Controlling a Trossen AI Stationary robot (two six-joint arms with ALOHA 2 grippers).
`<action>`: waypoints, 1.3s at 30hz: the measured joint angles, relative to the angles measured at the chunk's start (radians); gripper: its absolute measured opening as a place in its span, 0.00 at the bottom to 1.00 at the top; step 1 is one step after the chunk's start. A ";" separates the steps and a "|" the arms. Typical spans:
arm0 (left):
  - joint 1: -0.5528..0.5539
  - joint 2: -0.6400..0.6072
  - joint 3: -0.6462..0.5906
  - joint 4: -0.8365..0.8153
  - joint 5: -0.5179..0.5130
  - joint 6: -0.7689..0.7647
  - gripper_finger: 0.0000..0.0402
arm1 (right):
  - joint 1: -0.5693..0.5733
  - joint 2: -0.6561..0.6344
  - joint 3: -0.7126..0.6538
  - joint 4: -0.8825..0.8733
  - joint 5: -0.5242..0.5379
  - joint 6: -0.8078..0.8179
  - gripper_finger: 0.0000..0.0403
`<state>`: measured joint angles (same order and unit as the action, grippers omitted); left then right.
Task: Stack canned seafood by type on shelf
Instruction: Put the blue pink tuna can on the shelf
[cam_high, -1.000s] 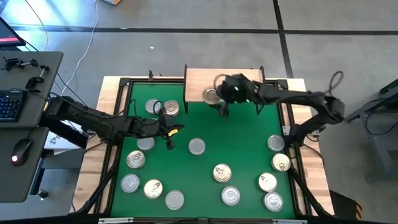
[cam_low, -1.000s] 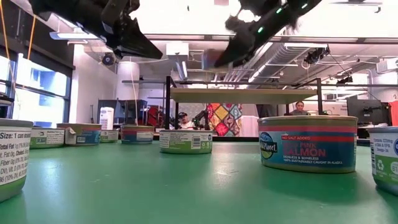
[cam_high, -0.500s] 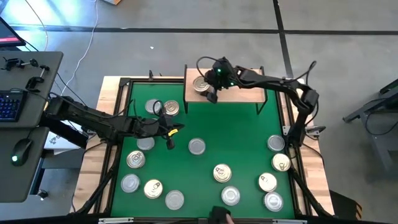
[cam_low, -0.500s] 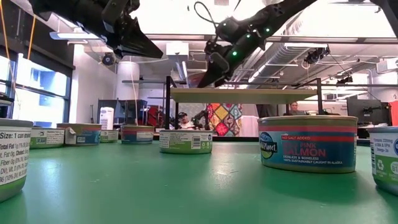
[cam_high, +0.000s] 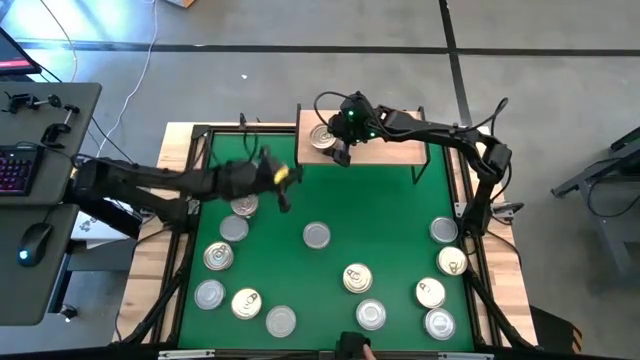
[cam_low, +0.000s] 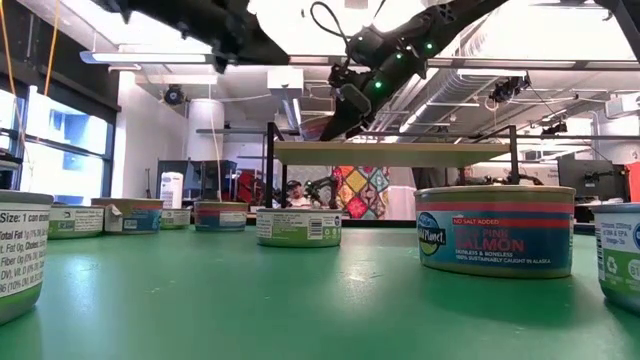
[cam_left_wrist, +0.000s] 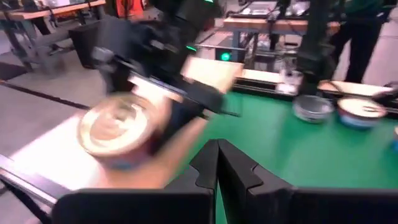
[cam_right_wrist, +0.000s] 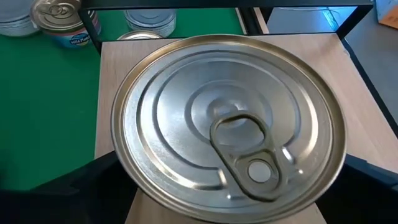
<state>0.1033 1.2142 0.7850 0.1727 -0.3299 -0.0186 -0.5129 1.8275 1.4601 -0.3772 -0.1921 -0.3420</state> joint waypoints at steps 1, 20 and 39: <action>0.048 0.019 0.029 -0.009 0.046 0.016 0.00 | 0.000 0.000 0.000 0.000 0.000 0.000 0.99; 0.445 0.518 0.487 -0.291 0.495 0.075 0.00 | -0.001 0.000 -0.003 -0.011 -0.018 -0.019 0.99; 0.462 0.519 0.485 -0.297 0.337 0.075 0.00 | 0.010 -0.074 0.103 -0.267 0.172 0.035 0.99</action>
<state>0.5648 1.7332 1.2702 -0.1241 0.0067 0.0566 -0.5030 1.7535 1.5633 -0.6438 -0.0199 -0.3073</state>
